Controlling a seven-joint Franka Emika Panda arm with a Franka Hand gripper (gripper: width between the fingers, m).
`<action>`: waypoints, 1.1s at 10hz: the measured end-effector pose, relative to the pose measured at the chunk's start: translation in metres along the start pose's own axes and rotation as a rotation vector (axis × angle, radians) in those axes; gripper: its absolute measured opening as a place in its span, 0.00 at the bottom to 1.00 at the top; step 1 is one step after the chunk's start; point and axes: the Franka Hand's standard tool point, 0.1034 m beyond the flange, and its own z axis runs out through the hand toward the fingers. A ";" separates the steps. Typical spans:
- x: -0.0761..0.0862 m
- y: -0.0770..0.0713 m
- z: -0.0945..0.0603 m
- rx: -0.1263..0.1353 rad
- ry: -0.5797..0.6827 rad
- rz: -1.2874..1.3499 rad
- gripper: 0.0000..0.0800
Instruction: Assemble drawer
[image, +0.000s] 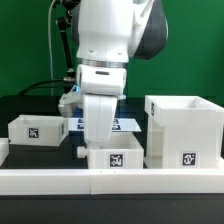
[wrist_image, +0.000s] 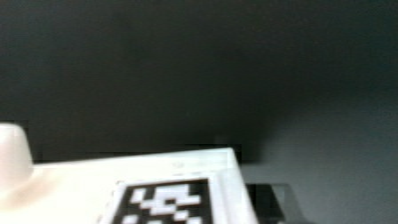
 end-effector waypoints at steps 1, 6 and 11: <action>-0.002 -0.001 0.001 0.002 -0.001 0.004 0.09; 0.009 -0.001 0.002 0.004 0.001 0.008 0.09; 0.014 -0.007 0.004 0.043 0.001 0.032 0.09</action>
Offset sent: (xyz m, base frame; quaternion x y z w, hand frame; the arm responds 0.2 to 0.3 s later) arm 0.0000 0.0000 0.0000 0.0000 0.0000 0.0000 1.0000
